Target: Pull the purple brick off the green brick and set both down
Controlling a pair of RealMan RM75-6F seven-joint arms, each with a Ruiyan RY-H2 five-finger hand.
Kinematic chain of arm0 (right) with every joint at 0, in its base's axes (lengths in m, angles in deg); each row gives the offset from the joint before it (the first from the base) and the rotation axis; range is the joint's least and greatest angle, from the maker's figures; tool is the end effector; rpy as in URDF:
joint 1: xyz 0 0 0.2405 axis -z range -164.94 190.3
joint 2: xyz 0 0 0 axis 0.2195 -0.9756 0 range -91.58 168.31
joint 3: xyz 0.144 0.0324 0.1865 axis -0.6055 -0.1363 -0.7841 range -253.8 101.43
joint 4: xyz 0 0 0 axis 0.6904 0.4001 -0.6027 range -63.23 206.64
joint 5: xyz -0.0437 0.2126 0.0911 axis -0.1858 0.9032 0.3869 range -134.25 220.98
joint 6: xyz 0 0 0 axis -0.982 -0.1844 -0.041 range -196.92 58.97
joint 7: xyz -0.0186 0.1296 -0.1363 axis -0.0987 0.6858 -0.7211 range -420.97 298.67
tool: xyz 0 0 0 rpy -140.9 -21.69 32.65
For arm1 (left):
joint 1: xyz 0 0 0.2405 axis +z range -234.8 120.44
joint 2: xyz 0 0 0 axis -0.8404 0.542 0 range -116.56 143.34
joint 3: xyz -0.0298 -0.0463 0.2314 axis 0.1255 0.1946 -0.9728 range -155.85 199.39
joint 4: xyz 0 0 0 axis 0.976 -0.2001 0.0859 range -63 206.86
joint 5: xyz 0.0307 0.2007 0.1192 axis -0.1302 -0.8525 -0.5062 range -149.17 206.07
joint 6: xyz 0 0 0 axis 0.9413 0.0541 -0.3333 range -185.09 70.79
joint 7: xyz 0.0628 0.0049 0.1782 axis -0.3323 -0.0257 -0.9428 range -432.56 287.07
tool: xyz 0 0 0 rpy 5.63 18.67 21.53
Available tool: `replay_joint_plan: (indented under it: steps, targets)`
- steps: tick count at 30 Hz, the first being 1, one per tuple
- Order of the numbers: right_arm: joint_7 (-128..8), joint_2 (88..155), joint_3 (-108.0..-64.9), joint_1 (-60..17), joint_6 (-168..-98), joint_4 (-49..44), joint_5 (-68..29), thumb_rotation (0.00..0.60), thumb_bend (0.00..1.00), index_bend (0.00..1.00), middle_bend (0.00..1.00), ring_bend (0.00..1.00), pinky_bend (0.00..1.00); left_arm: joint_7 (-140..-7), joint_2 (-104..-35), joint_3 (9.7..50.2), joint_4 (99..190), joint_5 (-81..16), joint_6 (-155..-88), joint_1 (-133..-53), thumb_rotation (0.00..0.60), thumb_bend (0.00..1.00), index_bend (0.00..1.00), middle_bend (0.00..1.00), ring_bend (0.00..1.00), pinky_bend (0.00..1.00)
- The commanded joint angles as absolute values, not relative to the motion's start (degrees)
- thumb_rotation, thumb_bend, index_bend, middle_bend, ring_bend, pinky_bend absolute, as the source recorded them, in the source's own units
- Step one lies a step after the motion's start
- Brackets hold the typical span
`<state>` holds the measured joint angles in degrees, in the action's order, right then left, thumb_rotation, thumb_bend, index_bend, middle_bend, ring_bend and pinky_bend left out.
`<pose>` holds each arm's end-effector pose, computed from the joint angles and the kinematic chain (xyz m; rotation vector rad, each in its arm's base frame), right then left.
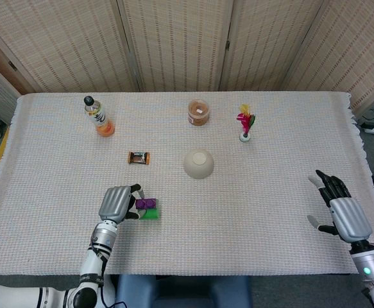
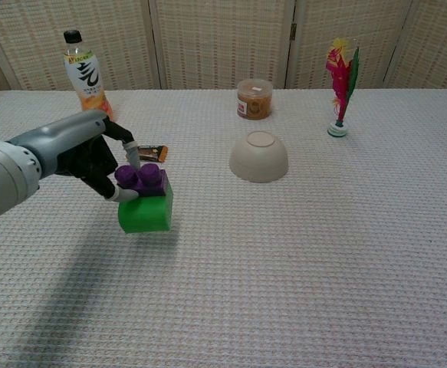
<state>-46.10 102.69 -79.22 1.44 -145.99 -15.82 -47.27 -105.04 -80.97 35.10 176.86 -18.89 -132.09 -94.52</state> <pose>-0.2942 -0.2610 0.1068 1.5206 -1.0558 1.0520 -0.0869 0.3195 -0.0479 -1.5328 -1.2705 -0.9977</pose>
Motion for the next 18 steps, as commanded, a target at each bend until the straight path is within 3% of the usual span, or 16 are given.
replay_joint_plan:
  steps: [1,10,18]
  targets:
    - [-34.7,105.9,-79.4,-4.3,-140.2,-11.8,-50.0,0.6,0.33,0.0,0.0,0.0,0.0,-103.1,-79.7,36.0,179.2,-19.7,-132.6,-93.7,0.6,0.49,0.76,1.0,1.0,1.0]
    - [-2.5,116.6,-76.3,-15.9,-131.6,-0.2,-56.3,0.6,0.33,0.01,0.0,0.0,0.0,-101.4,-78.0,37.4,183.5,-22.0,-134.7,-92.9,0.6,0.49,0.76,1.0,1.0,1.0]
    - [15.4,124.5,-75.3,-22.1,-133.5,7.5,-58.7,0.6,0.33,0.01,0.0,0.0,0.0,-100.1,-77.0,40.6,187.3,-19.6,-134.9,-93.2,0.6,0.49,0.76,1.0,1.0,1.0]
